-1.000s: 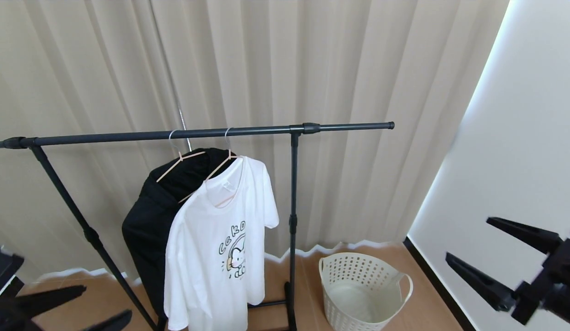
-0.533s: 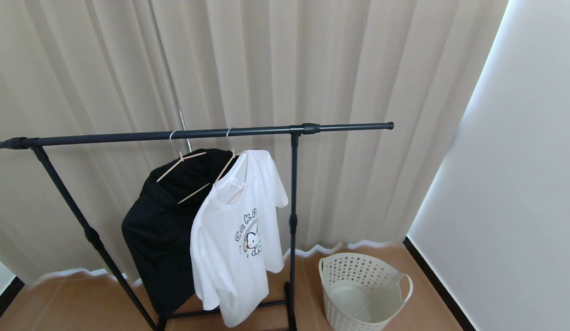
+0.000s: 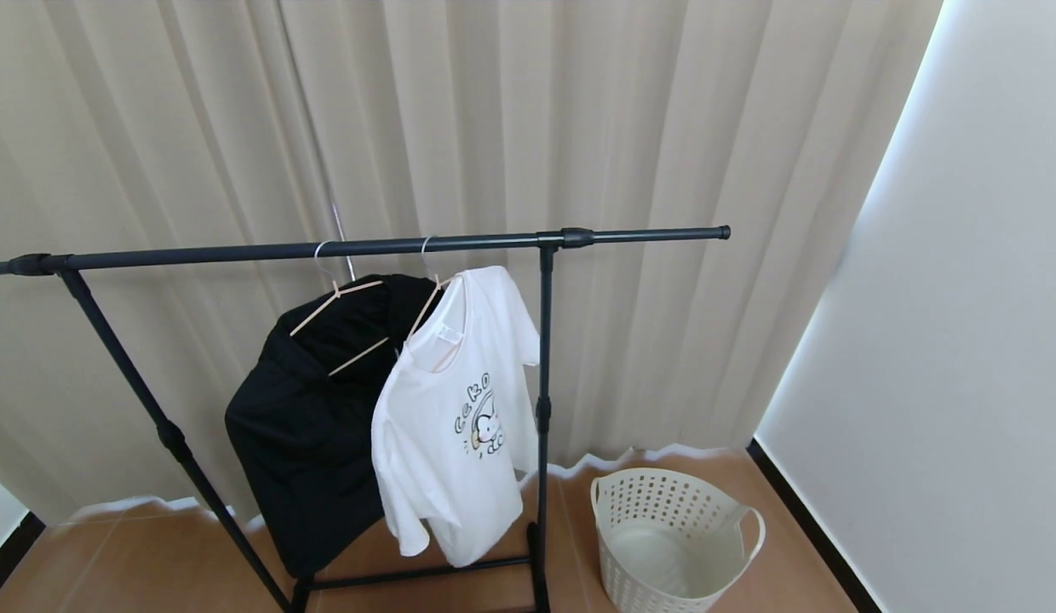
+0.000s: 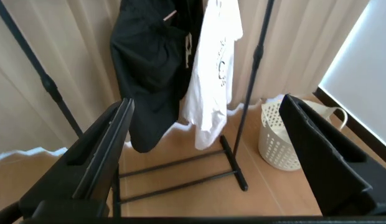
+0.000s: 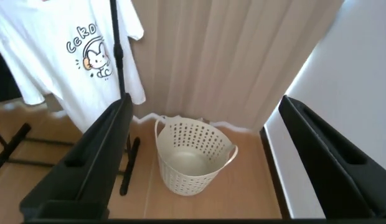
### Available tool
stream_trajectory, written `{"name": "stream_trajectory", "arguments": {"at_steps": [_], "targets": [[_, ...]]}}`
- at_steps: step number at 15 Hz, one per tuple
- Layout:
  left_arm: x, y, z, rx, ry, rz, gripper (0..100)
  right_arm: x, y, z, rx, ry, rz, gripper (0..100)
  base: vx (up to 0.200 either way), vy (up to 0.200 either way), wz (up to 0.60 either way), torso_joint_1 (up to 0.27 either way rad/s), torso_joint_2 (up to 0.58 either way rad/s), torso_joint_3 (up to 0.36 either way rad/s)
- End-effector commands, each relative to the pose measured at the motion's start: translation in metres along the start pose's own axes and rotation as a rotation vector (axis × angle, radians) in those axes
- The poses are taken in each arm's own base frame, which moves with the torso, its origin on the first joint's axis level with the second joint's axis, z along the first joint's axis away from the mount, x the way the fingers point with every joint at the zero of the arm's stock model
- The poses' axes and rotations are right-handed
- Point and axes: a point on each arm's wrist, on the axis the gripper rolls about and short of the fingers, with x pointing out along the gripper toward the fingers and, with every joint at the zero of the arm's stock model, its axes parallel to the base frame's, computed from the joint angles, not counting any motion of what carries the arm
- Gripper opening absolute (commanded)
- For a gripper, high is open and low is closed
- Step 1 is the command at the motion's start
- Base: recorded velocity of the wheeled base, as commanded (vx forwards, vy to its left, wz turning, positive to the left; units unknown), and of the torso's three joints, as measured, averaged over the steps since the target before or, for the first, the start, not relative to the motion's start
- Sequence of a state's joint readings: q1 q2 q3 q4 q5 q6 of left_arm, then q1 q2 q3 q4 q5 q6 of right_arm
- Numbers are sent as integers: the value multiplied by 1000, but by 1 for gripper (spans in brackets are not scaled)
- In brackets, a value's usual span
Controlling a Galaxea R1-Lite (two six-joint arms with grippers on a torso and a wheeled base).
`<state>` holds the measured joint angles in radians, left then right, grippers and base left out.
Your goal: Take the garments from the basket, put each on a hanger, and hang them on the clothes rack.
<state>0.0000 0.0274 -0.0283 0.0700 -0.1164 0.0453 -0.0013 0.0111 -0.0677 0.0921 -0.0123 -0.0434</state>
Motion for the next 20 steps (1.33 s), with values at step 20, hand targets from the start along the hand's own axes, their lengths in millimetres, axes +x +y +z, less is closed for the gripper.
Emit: {"name": "stream_trajectory", "arguments": {"at_steps": [20], "targets": [[-2, 0, -1, 0, -26, 6, 100, 4, 2, -9, 12, -29, 74, 100, 0, 0, 0, 0, 0, 0]]}}
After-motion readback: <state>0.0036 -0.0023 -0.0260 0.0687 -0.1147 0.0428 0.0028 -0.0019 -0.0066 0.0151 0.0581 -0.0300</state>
